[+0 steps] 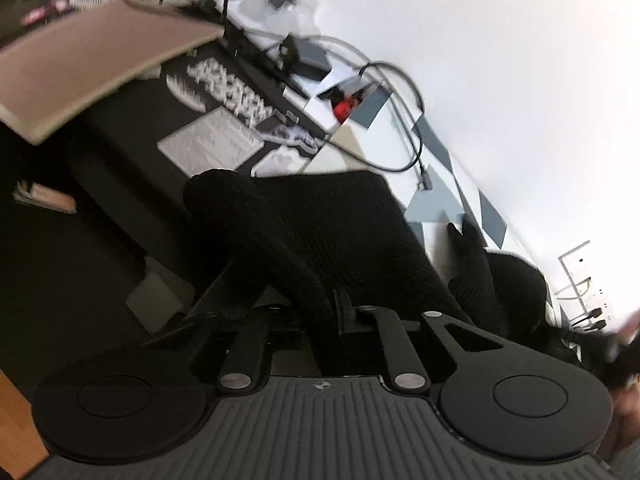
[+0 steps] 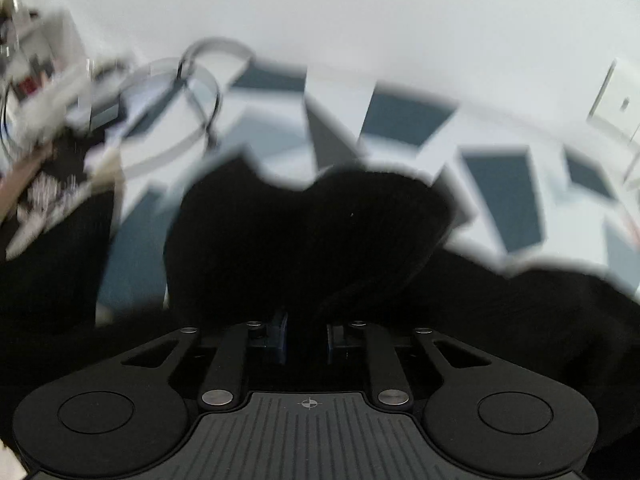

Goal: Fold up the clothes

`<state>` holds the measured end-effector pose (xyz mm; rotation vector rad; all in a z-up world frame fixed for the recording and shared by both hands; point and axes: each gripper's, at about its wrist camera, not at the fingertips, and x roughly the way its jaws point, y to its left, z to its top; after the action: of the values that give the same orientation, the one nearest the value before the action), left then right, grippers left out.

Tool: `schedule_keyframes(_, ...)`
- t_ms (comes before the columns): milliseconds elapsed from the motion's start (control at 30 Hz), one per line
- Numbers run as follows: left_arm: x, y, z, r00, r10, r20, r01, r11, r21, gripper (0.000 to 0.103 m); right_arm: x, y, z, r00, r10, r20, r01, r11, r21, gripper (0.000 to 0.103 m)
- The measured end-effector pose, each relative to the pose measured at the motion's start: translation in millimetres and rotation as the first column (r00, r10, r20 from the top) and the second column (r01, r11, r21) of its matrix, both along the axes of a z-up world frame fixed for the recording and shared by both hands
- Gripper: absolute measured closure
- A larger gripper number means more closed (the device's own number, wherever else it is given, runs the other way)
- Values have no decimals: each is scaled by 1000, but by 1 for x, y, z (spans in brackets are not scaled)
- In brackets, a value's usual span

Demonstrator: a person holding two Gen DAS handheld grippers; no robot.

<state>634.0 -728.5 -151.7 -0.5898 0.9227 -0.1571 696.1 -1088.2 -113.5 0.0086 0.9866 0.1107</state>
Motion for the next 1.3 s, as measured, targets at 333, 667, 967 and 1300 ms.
schedule_keyframes(333, -32, 12, 11, 997, 81, -1, -81, 996, 46, 92, 84, -73, 35, 956, -258, 141, 280, 944, -176, 50)
schedule_keyframes(667, -46, 37, -19, 983, 138, -120, -142, 990, -25, 68, 28, 29, -1, 962, 272, -9, -272, 961, -46, 30)
schedule_keyframes(967, -44, 43, -24, 979, 163, -124, -170, 984, -53, 67, -1, 66, -27, 844, 498, -198, -506, 862, 11, 54)
schedule_keyframes(1300, -44, 47, -23, 980, 168, -111, -173, 984, -36, 62, 10, 113, -5, 844, 533, -63, -530, 846, 52, 45)
